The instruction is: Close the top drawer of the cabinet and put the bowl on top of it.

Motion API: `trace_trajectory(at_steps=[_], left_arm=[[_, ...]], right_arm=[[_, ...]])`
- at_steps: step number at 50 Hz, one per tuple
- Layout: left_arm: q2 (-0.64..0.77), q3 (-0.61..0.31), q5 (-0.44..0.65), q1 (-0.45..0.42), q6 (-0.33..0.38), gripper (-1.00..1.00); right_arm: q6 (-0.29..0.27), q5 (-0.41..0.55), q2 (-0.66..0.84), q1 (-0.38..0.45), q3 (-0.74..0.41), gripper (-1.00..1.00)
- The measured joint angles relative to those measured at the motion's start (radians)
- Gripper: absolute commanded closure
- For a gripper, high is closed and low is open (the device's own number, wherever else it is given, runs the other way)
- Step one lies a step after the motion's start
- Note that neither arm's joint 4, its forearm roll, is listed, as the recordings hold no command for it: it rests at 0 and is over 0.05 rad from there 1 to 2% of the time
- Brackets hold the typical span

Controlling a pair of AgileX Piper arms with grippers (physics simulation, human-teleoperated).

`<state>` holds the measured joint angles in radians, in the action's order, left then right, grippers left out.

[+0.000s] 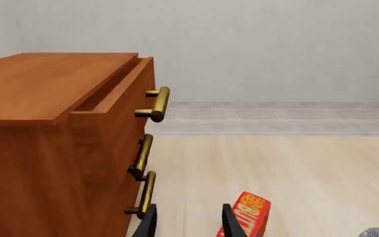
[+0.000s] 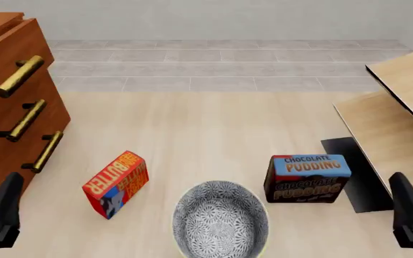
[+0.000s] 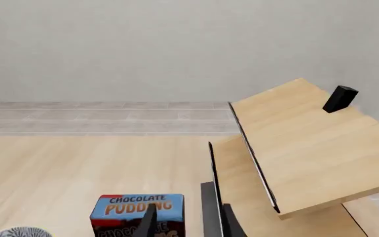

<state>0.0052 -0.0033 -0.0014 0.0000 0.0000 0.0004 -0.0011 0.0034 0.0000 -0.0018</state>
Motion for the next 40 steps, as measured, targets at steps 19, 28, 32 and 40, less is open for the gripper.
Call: trace_trajectory(at_steps=[19, 28, 32, 40], left_arm=[[0.002, 0.000, -0.001, 0.000, -0.001, -1.00], [0.003, -0.002, -0.002, 0.005, 0.003, -1.00], [0.021, -0.005, -0.015, 0.026, 0.007, -1.00], [0.067, -0.057, -0.009, 0.067, -0.009, -1.00]], right_arm=[[-0.001, -0.008, 0.009, 0.000, 0.000, -1.00], [-0.001, -0.010, 0.011, 0.000, 0.000, -1.00], [-0.001, -0.010, 0.011, 0.000, 0.000, -1.00], [-0.001, -0.011, 0.012, 0.000, 0.000, -1.00]])
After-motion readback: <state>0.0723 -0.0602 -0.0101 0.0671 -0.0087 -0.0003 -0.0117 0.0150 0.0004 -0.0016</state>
